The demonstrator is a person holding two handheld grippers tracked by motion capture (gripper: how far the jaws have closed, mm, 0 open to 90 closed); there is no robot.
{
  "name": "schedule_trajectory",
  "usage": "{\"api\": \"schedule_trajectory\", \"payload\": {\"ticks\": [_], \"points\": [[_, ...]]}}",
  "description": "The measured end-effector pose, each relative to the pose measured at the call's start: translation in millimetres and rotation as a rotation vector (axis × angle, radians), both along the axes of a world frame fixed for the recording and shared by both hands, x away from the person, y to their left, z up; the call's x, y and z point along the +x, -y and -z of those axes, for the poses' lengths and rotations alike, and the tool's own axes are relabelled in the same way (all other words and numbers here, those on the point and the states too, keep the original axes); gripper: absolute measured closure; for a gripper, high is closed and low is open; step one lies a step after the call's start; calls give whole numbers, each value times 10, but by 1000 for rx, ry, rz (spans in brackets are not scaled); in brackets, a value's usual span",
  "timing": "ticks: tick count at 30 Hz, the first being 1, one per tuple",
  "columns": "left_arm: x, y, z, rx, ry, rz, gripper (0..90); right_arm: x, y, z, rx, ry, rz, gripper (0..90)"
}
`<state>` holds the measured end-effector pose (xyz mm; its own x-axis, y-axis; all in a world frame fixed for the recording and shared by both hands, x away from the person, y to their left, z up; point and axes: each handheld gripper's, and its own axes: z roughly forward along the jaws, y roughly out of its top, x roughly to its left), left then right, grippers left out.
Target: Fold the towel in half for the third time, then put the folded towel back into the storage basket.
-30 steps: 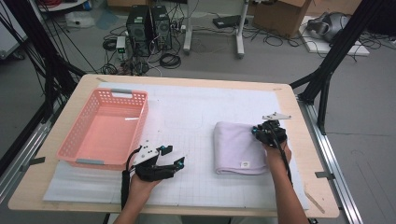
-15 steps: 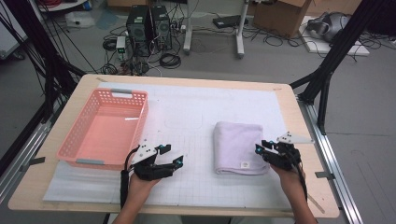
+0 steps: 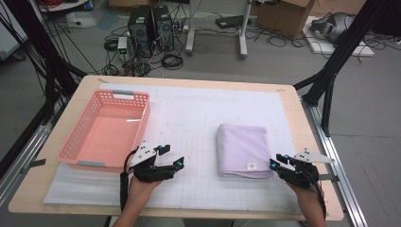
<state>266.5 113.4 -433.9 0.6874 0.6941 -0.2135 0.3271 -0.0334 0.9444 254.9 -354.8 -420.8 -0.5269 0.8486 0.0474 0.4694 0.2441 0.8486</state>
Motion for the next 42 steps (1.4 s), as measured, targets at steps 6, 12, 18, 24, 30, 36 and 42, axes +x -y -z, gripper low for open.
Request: {"api": "schedule_trajectory", "payload": {"ticks": [6,12,18,24,30,36,42], "points": [[-1,-43,-19,-33,-5,-20,212,-30,50,-72,36,52,31,386],[-7,-49,-17,-11,7,-6,235,-72,132,-65,-28,61,83,291],[12,-30,11,-22,14,53,190,-66,236,-79,5,80,117,208],[-8,30,16,27,39,61,198,-72,264,-73,3,90,121,205],[-43,35,36,71,20,19,206,-34,229,-49,3,82,106,205],[-33,35,40,37,11,6,199,-28,230,-42,1,77,109,206],[-12,15,46,14,-2,7,207,-23,248,-32,11,68,122,206]]}}
